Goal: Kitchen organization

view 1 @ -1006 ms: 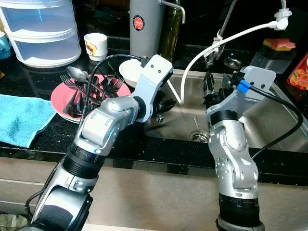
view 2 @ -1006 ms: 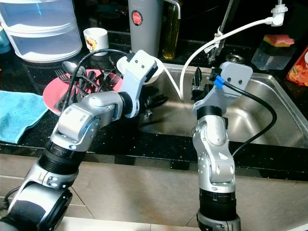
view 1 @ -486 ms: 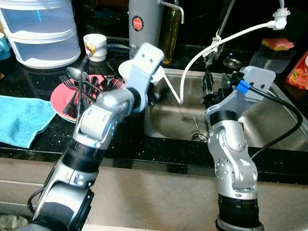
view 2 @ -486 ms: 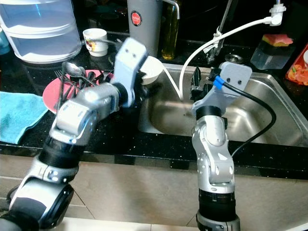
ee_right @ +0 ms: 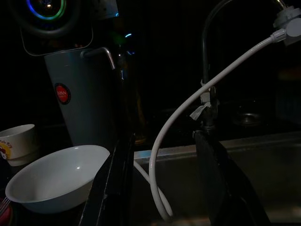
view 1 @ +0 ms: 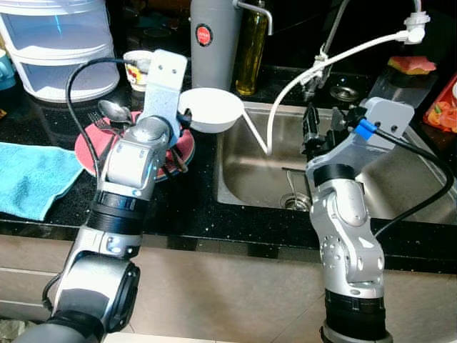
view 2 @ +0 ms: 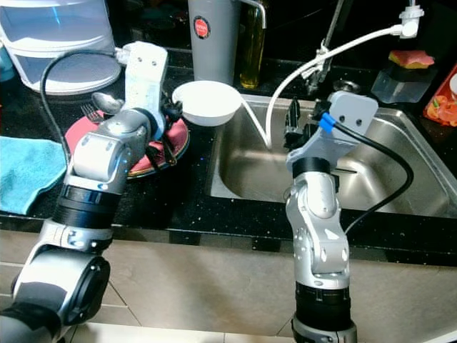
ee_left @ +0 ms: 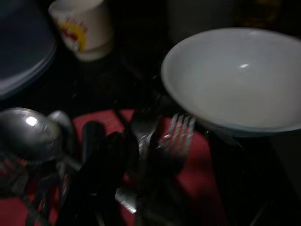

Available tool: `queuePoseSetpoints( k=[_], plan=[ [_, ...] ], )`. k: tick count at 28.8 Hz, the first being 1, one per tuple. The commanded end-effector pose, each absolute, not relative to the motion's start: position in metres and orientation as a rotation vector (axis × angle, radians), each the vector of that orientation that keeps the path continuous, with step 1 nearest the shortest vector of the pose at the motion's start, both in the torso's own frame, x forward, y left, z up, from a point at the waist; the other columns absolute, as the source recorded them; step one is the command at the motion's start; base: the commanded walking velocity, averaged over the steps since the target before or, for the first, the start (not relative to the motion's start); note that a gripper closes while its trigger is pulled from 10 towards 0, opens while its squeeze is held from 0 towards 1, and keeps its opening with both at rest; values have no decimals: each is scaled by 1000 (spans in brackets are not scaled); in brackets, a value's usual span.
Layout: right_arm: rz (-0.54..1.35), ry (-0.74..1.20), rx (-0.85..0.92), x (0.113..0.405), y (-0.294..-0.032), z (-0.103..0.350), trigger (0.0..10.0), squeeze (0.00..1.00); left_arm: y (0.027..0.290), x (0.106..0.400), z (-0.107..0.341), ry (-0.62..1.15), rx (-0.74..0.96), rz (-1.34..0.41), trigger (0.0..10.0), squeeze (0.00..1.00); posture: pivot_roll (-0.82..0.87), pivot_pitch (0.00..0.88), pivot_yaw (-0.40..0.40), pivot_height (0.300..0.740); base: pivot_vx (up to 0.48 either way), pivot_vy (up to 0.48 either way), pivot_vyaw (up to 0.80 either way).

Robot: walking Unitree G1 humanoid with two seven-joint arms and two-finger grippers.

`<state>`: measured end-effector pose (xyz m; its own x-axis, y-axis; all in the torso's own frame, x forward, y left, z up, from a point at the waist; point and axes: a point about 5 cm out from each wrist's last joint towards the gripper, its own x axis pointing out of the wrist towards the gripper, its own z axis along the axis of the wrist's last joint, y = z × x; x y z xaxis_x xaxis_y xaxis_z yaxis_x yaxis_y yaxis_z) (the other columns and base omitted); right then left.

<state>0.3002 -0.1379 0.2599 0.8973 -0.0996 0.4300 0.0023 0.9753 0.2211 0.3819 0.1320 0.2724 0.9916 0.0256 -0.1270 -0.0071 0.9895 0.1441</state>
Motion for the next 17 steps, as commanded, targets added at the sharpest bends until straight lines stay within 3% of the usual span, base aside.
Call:
queuePoseSetpoints(
  k=[1, 16, 17],
  plan=[
    [-60, -442, 215, 300, -139, 258, 10000, 0, 132, 384, 272, 156, 130, 42, 10000, 0, 198, 7, -44, 740, 0, 0, 0],
    [-61, -448, 219, 301, -139, 258, 10000, 0, 139, 391, 263, 261, -29, 87, 10000, 0, 195, 0, -30, 740, 0, 0, 0],
    [-67, -448, 220, 300, -140, 258, 10000, 0, 140, 392, 263, 267, -35, 95, 9647, 0, 194, 0, -29, 740, 0, 0, 0]
  ],
)
